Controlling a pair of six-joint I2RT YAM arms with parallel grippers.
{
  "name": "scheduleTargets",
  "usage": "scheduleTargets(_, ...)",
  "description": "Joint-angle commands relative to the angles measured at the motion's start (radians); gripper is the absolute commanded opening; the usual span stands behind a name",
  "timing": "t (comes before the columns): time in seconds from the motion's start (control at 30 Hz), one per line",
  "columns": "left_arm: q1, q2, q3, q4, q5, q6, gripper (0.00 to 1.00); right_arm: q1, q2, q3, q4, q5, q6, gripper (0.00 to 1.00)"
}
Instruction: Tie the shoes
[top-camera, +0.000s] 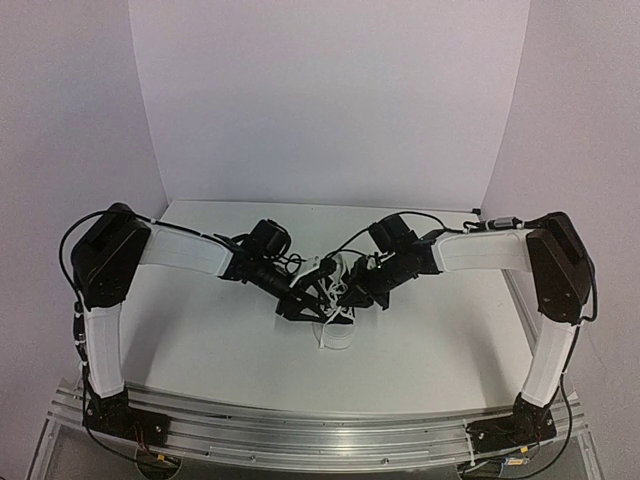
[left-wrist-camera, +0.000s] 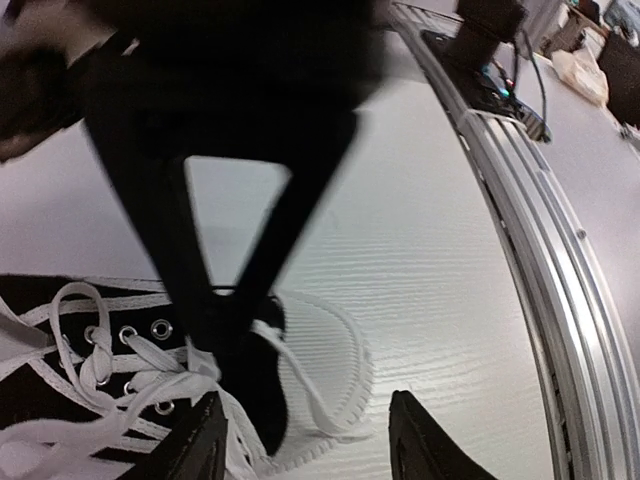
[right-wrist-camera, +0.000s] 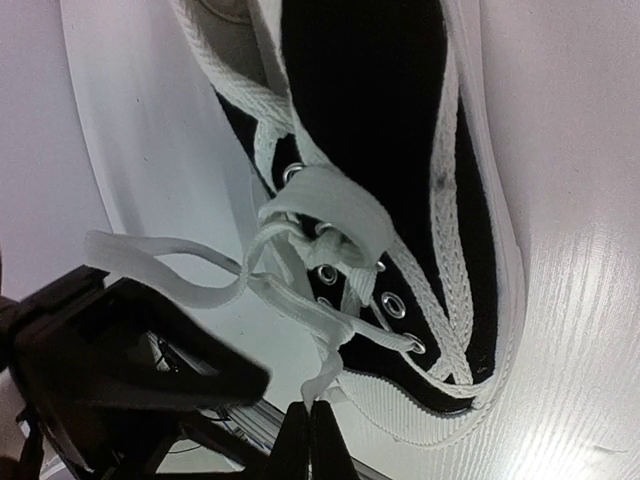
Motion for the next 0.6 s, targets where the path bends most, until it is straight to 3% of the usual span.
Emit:
scheduleTargets(0.0,0.002,-0.178,-0.119,0.199,0.07,0.062,0.61,0.003,-0.008,0.016,0.034,0.0,-0.024,0.0)
scheduleTargets(0.27,0.004,-0.069,-0.108,0.434,0.032,-0.163,0.69,-0.007,-0.031,-0.002,0.091,0.012,-0.021,0.0)
scheduleTargets(0.57,0.004,0.045,-0.08,0.438,0.018,-0.243,0.74,-0.014,-0.036,-0.008,0.119,0.03,-0.003,0.0)
